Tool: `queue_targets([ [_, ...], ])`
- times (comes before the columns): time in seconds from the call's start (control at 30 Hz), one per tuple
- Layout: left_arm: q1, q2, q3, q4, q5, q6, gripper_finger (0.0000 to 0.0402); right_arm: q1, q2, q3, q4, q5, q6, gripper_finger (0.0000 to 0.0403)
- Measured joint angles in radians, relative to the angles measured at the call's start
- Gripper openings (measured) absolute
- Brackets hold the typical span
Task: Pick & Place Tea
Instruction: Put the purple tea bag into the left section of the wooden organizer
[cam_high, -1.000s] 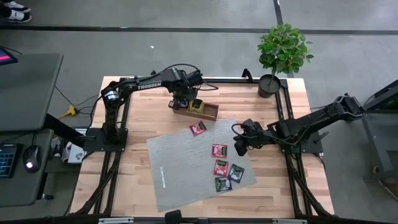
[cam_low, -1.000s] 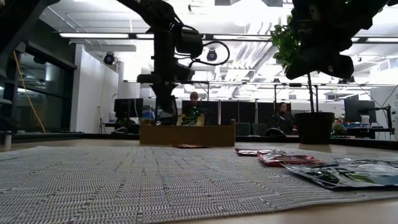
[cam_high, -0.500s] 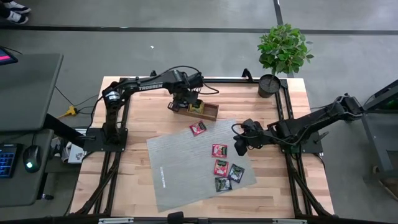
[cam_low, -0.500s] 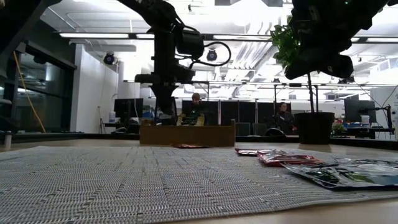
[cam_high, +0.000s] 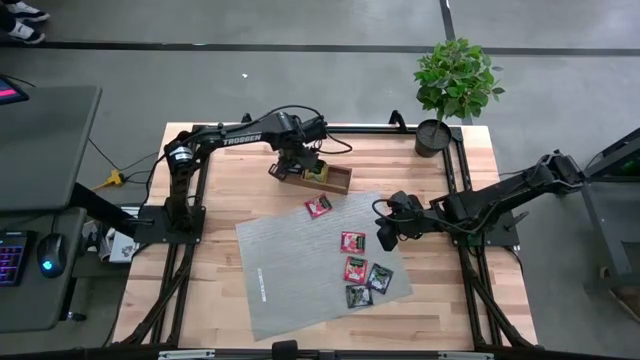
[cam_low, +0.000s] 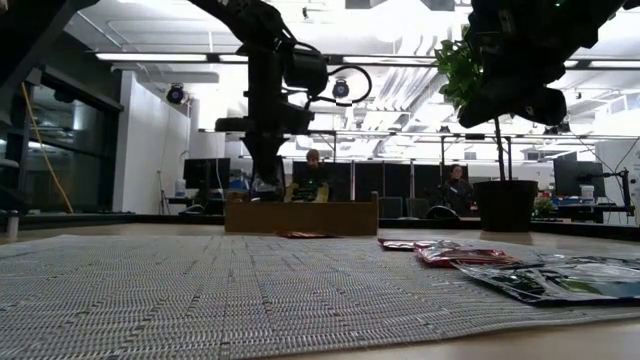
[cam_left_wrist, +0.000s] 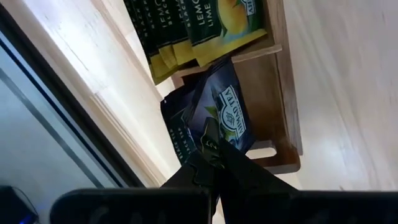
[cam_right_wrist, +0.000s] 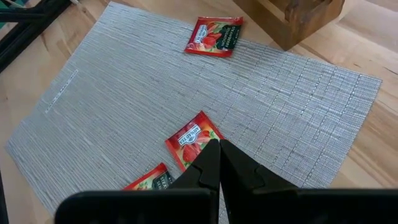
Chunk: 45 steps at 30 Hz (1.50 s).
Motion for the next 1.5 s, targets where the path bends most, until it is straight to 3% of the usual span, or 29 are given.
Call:
queue_targets([
  [0.77, 0.000, 0.000, -0.073, 0.067, 0.003, 0.037, 0.0006, 0.000, 0.000, 0.000, 0.000, -0.004, -0.012, 0.0000],
  [1.03, 0.000, 0.000, -0.073, 0.069, 0.025, 0.042, 0.0080, 0.000, 0.000, 0.000, 0.003, -0.007, -0.019, 0.0000],
  [1.2, 0.000, 0.000, -0.073, 0.065, -0.034, 0.034, 0.0129, 0.001, 0.000, 0.000, 0.002, -0.009, -0.027, 0.0000],
  [1.3, 0.000, -0.001, -0.073, 0.055, -0.084, 0.024, 0.0144, 0.007, 0.000, 0.000, -0.008, -0.027, -0.047, 0.0000],
  [1.5, 0.000, -0.044, -0.072, 0.058, -0.080, -0.066, 0.0149, 0.080, 0.000, 0.000, -0.108, -0.032, -0.011, 0.0000],
])
